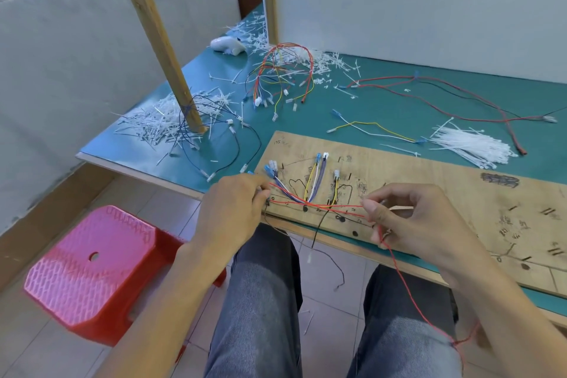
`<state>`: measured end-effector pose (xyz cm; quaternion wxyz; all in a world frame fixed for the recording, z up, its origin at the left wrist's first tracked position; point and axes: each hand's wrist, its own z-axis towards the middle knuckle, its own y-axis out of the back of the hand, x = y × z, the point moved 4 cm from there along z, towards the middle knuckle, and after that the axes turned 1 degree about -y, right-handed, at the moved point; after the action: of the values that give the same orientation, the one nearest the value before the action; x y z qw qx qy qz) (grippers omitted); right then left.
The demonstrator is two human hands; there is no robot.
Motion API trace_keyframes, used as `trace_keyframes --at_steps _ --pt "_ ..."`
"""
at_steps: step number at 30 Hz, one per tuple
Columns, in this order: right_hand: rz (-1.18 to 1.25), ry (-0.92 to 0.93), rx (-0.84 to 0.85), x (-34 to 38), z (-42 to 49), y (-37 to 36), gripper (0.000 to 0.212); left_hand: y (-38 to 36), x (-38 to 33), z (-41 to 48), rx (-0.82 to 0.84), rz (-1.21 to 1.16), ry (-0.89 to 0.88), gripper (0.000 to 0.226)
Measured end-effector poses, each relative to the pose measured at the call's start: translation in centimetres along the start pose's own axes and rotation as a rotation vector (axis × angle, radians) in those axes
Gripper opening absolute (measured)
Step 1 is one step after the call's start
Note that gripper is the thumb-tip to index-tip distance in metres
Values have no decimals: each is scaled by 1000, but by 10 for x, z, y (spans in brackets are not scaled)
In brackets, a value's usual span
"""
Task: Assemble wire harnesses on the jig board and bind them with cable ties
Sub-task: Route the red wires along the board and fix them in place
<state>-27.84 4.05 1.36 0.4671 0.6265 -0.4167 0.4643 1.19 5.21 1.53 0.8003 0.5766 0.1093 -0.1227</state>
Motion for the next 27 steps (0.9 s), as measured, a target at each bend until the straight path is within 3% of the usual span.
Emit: trace_keyframes --at_steps 6,11,16,27 --pt "69 -68 87 -10 -11 9 16 -1 -4 -3 56 -10 -78 11" --pt "74 -105 16 -15 -14 7 7 3 -6 -1 118 57 -176 9" --pt "80 -151 -7 -15 -14 -5 10 9 1 3 164 117 -203 12" --pt "79 -200 -56 -22 -14 0 14 7 -22 -1 290 244 -380 49"
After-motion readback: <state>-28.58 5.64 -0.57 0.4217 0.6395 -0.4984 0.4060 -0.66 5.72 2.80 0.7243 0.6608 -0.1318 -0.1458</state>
